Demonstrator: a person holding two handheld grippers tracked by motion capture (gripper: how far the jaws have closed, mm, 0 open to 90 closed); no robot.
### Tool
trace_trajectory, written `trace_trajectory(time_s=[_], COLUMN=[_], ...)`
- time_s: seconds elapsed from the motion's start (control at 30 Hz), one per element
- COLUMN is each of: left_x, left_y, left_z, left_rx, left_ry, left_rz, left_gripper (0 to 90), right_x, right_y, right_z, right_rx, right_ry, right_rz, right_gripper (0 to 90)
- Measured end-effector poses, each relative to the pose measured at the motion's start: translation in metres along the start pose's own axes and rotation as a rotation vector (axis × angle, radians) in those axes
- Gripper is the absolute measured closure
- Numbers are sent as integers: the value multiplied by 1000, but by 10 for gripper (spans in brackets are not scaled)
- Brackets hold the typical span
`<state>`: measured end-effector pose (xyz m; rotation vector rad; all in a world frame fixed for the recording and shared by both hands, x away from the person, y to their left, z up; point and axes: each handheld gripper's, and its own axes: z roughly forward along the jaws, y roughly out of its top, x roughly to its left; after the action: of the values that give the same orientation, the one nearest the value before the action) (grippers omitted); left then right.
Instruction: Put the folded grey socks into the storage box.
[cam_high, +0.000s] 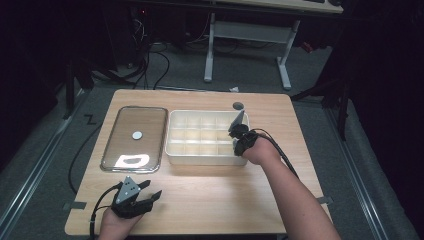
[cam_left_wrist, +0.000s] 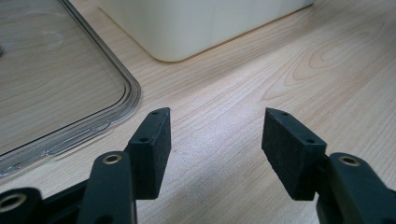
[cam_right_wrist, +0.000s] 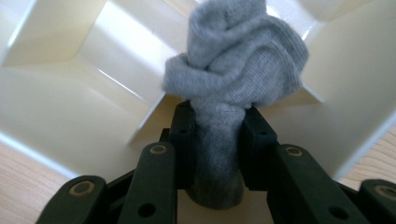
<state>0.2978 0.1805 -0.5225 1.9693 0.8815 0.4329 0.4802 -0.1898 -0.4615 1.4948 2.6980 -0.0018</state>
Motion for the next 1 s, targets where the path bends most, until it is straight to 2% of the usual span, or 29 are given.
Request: trace_trajectory(time_s=[0.2,0.67,0.73,0.83,0.87,0.9,0.93,1.0], left_x=[0,0,0,0,0,0,0,1], left_y=[0,0,0,0,0,0,0,0], left_z=[0,0,0,1,1,1,1,1], left_rx=[-2,7,6,5,5,5,5,7], left_ry=[0,-7,-6,-6,-7,-7,-7,-9], left_rz=[-2,-1,0,-3,-3,-3,-3,-2], left_gripper=[429,429,429,428,428,428,428,427], right_x=[2,0,1,-2,-2,-3,-3,-2], right_y=[1,-1,-1,-3,-3,-5,-5,-7], right_z=[4,-3,-8,-14,-14,-24,-24,-36], right_rx=[3,-32,-36,-50,-50,-77,-77,-105], right_ry=[-4,4,7,14,14,28,28,39], right_rz=[8,23,40,19,19,18,18,18], right_gripper=[705,633,575,548,548,556,556,585])
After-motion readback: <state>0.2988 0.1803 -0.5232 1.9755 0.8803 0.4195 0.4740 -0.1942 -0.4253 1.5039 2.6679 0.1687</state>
